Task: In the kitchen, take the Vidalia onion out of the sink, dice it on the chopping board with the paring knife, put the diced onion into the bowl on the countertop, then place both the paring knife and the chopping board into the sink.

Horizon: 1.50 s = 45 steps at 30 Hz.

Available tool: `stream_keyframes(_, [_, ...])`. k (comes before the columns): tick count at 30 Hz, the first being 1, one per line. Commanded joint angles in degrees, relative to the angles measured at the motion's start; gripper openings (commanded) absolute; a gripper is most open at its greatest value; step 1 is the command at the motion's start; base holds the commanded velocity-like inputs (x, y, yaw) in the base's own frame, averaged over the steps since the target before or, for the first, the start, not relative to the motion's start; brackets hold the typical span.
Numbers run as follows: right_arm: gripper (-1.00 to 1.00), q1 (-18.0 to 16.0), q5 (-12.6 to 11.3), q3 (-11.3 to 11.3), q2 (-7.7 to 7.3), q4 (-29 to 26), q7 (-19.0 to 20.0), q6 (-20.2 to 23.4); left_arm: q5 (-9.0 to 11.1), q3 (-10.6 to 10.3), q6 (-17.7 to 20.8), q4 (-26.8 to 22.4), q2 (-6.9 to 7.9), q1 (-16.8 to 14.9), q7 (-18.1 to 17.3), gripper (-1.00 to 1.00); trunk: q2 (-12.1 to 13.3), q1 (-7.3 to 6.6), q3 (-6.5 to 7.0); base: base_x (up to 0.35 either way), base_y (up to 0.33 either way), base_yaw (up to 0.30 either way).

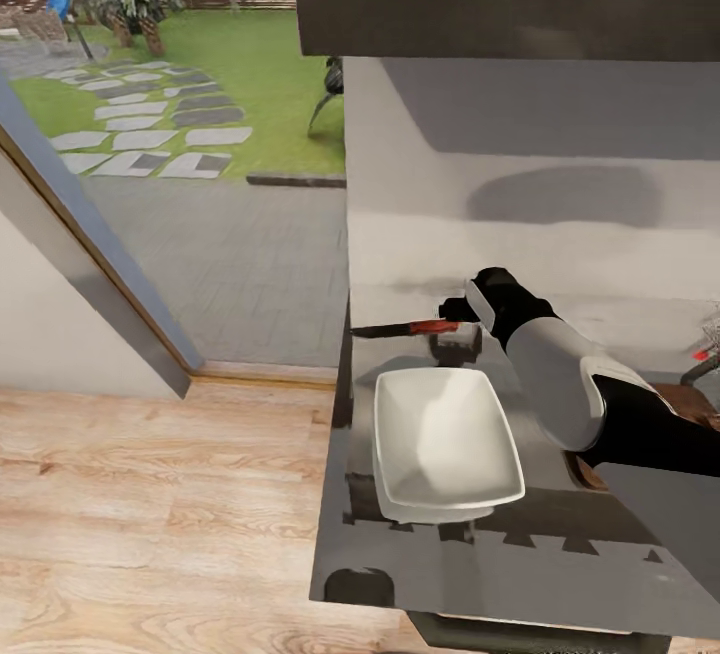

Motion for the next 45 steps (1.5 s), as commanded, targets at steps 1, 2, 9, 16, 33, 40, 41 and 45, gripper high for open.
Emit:
stream_keyframes(1, [1.0, 0.0, 0.5, -0.5, 0.09, -0.1, 0.0, 0.2, 0.5, -0.5, -0.1, -0.1, 0.03, 0.0, 0.2, 1.0, -0.1, 0.04, -0.02, 0.0, 0.0, -0.16])
stream_keyframes(2, [1.0, 0.0, 0.5, -0.4, 0.1, -0.1, 0.0, 0.2, 0.5, -0.5, -0.1, -0.1, 0.03, 0.0, 0.2, 1.0, -0.1, 0.04, 0.04, 0.0, 0.0, -0.16])
stream_keyframes(9, [1.0, 0.0, 0.5, -0.4, 0.12, -0.1, 0.0, 0.2, 0.5, -0.5, -0.1, -0.1, 0.03, 0.0, 0.2, 1.0, -0.1, 0.04, 0.48, 0.0, 0.0, -0.16])
stream_keyframes(16, [1.0, 0.0, 0.5, -0.4, 0.25, -0.2, -0.1, 0.2, 0.5, -0.5, -0.1, -0.1, 0.03, 0.0, 0.2, 1.0, -0.1, 0.04, 0.91, 0.0, 0.0, -0.145])
stream_keyframes(33, [1.0, 0.0, 0.5, -0.3, 0.4, 0.0, -0.1, 0.1, 0.5, -0.5, -0.1, -0.2, 0.03, 0.0, 0.2, 1.0, -0.1, 0.04, 1.78, 0.0, 0.0, -0.05])
stream_keyframes(40, [1.0, 0.0, 0.5, -0.3, 0.4, 0.0, -0.1, 0.1, 0.5, -0.5, -0.1, -0.2, 0.03, 0.0, 0.2, 1.0, -0.1, 0.04, 1.8, 0.0, 0.0, 0.018])
stream_keyframes(41, [1.0, 0.0, 0.5, -0.3, 0.4, 0.0, -0.1, 0.1, 0.5, -0.5, -0.1, -0.2, 0.03, 0.0, 0.2, 1.0, -0.1, 0.04, 1.8, 0.0, 0.0, 0.101])
stream_keyframes(45, [1.0, 0.0, 0.5, -0.3, 0.39, 0.1, -0.1, 0.1, 0.5, -0.5, -0.1, -0.2, 0.03, 0.0, 0.2, 1.0, -0.1, 0.04, 1.8, 0.0, 0.0, 0.133])
